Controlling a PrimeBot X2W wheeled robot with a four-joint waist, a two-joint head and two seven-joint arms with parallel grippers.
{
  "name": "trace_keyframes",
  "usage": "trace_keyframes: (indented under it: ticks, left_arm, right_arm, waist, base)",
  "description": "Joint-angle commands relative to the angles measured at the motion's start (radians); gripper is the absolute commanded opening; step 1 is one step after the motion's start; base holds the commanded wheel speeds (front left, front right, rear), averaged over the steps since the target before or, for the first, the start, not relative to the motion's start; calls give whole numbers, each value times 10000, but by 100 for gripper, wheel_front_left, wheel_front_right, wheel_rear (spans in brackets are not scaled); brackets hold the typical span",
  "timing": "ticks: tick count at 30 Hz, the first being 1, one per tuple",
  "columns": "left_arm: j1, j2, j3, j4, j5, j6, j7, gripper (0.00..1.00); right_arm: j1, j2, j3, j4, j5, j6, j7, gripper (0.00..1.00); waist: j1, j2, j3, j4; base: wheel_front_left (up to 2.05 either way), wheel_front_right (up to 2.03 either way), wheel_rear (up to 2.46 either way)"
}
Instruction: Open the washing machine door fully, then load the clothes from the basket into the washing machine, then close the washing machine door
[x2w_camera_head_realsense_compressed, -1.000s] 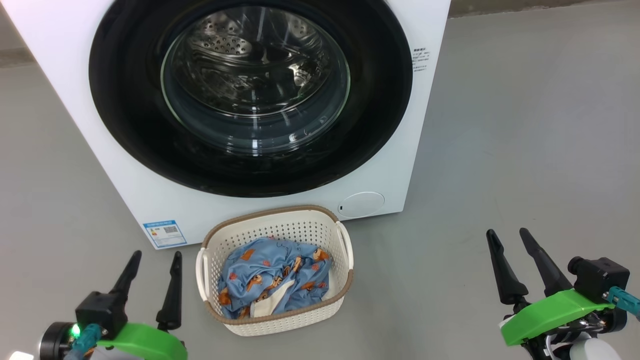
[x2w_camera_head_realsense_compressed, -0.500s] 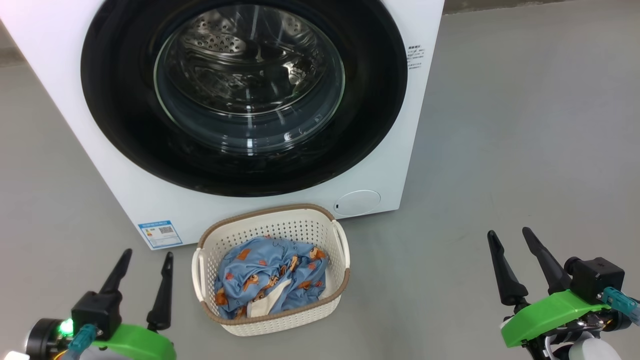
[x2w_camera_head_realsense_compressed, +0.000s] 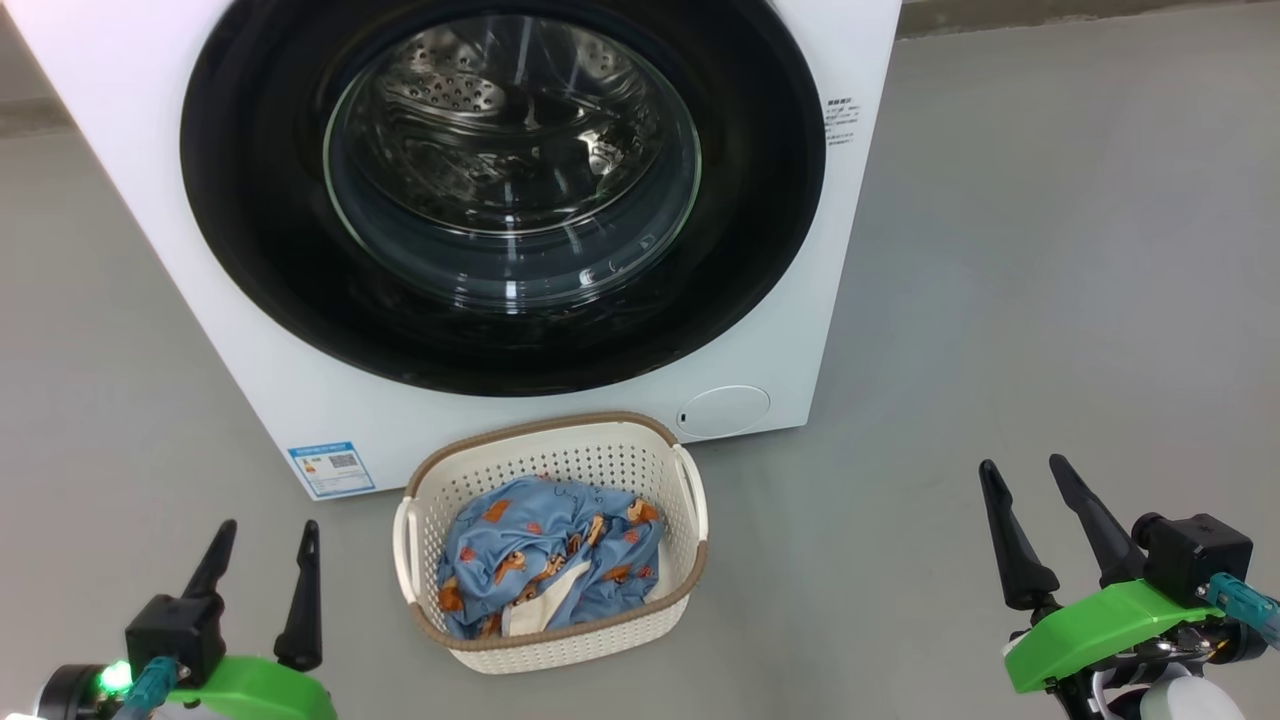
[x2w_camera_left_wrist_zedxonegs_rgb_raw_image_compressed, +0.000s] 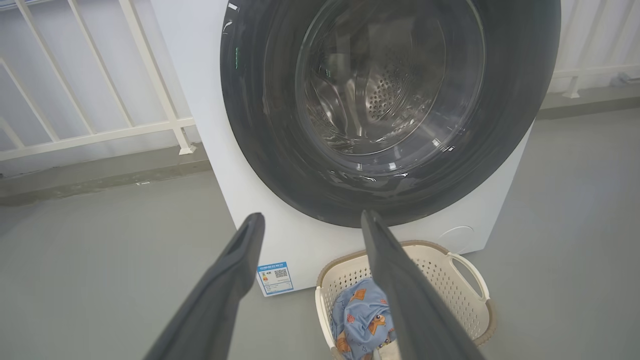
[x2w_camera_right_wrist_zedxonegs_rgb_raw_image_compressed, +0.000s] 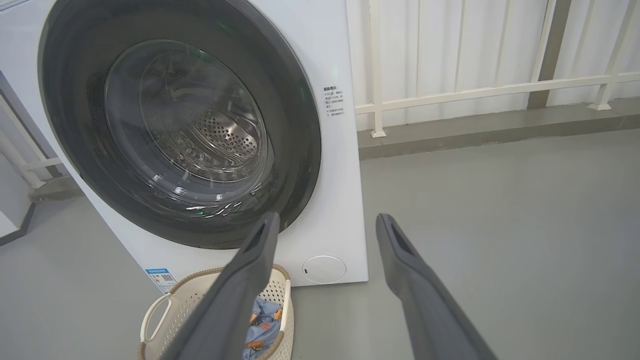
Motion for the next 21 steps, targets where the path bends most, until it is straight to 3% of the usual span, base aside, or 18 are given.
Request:
trace_keyframes:
  ticks: [1, 21]
  left_arm:
    - [-439, 185, 386, -161, 41, 103, -67, 100]
    - [-534, 131, 616, 380, -92, 425, -67, 100]
  right_arm:
    - [-288, -68, 251, -289, -92, 16, -14, 100]
    - [-222, -13, 162, -325, -108, 16, -68, 100]
  waist:
    - [0, -1, 0, 20]
    - [0, -1, -15, 7]
  base:
    - [0, 0, 0]
    - [0, 0, 0]
